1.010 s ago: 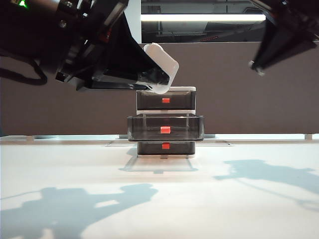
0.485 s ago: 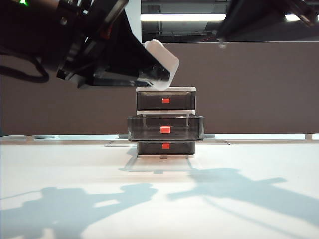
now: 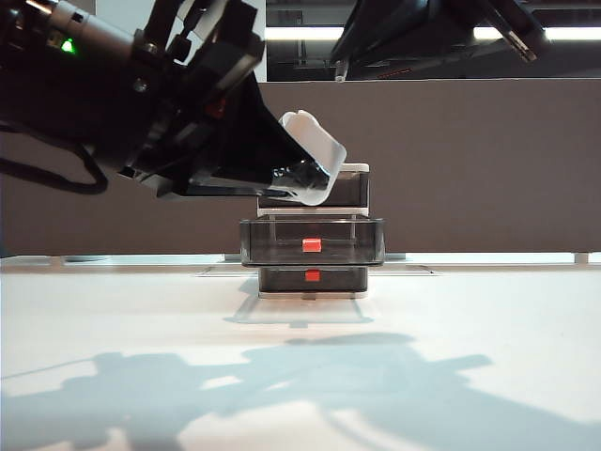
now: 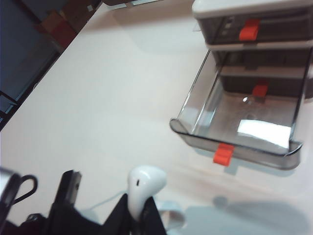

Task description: Pick up the earphone case on the table, open the lid, insert the wireless earphone on the table into it, close the lid, put the earphone case into the second layer of the drawer, and finally close the drawer.

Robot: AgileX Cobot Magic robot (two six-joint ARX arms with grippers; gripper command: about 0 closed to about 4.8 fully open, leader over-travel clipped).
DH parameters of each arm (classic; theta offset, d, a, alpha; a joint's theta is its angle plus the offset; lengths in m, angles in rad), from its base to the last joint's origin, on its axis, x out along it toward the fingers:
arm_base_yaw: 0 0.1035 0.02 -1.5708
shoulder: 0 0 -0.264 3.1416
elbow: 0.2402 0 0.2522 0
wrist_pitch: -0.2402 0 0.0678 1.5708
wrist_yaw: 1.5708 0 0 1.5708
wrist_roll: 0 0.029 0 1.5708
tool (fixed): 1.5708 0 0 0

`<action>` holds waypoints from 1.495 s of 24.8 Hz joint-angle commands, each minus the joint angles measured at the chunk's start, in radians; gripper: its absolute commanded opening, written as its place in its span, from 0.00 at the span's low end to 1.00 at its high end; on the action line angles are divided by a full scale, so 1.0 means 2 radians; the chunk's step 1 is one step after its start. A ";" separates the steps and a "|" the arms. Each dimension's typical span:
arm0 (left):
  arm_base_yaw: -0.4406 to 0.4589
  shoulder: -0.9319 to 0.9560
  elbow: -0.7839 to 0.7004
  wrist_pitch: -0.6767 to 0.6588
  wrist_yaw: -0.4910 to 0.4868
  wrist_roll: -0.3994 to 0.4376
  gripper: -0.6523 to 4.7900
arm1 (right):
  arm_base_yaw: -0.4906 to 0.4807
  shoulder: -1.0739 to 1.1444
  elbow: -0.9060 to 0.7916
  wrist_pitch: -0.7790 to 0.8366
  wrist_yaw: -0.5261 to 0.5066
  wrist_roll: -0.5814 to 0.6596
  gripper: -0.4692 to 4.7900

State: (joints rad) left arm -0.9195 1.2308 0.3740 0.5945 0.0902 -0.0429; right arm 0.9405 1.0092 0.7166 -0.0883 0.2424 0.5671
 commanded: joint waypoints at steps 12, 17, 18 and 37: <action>0.000 0.000 0.002 0.044 0.002 -0.022 0.21 | 0.015 -0.002 0.000 0.003 0.023 0.008 0.09; 0.000 0.000 0.002 0.050 0.002 -0.022 0.21 | 0.015 -0.002 0.000 0.001 0.022 0.015 0.09; 0.000 0.000 0.002 0.050 0.002 -0.022 0.21 | 0.015 -0.002 0.000 0.001 0.022 0.018 0.09; 0.000 0.000 0.002 0.051 0.002 -0.017 0.21 | 0.014 0.005 -0.001 -0.006 0.025 0.013 0.09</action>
State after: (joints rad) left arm -0.9195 1.2346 0.3744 0.6773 0.0902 -0.0811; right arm 0.9680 1.0237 0.7120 -0.1196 0.2878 0.5961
